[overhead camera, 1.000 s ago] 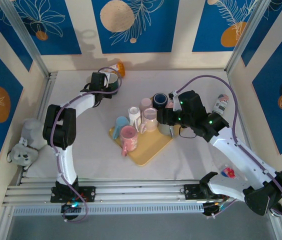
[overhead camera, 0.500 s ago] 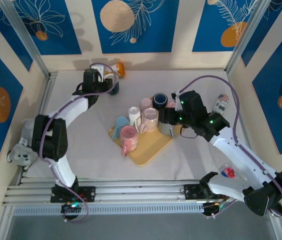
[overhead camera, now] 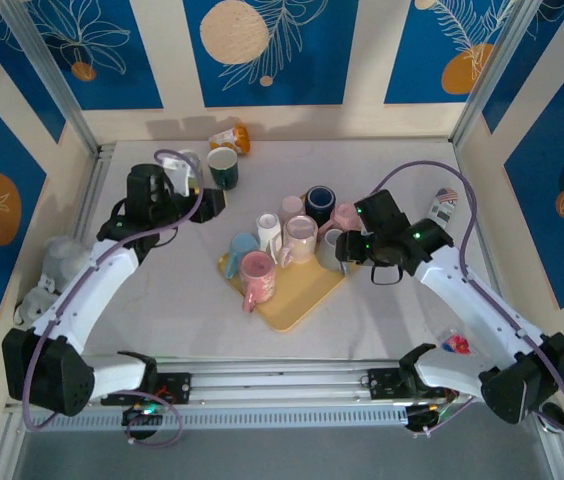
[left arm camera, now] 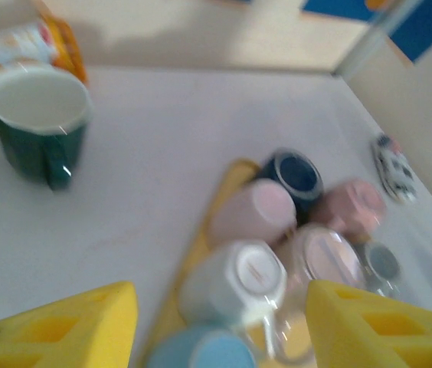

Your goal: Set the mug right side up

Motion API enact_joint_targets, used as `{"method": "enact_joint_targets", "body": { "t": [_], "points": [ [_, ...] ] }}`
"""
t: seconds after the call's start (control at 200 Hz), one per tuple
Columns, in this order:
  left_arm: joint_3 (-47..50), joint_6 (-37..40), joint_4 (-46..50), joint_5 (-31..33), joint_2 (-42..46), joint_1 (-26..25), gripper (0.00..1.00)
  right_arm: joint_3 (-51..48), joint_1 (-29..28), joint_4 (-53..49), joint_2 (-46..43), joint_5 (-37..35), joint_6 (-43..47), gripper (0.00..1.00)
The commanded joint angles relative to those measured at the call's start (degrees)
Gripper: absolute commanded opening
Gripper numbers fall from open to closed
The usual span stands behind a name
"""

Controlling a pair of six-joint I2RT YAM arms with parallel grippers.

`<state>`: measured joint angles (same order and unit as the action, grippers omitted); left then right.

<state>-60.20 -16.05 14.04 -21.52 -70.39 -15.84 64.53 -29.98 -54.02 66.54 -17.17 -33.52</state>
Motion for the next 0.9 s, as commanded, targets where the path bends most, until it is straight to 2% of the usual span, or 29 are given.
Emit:
{"method": "enact_joint_targets", "body": {
  "t": [0.0,0.095,0.245,0.56,0.895],
  "points": [
    [0.60,2.67,7.58,-10.89,2.08,-0.61,0.61,0.62,0.71,-3.17,3.14,0.36,0.79,0.54],
    [0.82,5.30,9.81,-14.69,2.43,-0.56,0.61,-1.08,0.79,-0.09,5.46,1.75,5.21,0.52],
    [3.51,5.69,8.48,-13.40,3.11,-0.61,0.61,-4.74,2.11,7.67,5.55,4.56,11.49,0.44],
    [8.04,3.61,3.71,-18.13,3.07,-0.87,0.61,-7.83,4.40,14.04,10.25,5.47,22.68,0.47],
    [10.46,2.34,0.77,-18.52,3.99,-1.04,0.61,-8.50,4.99,17.88,16.27,6.18,25.86,0.45]
  ]
}}
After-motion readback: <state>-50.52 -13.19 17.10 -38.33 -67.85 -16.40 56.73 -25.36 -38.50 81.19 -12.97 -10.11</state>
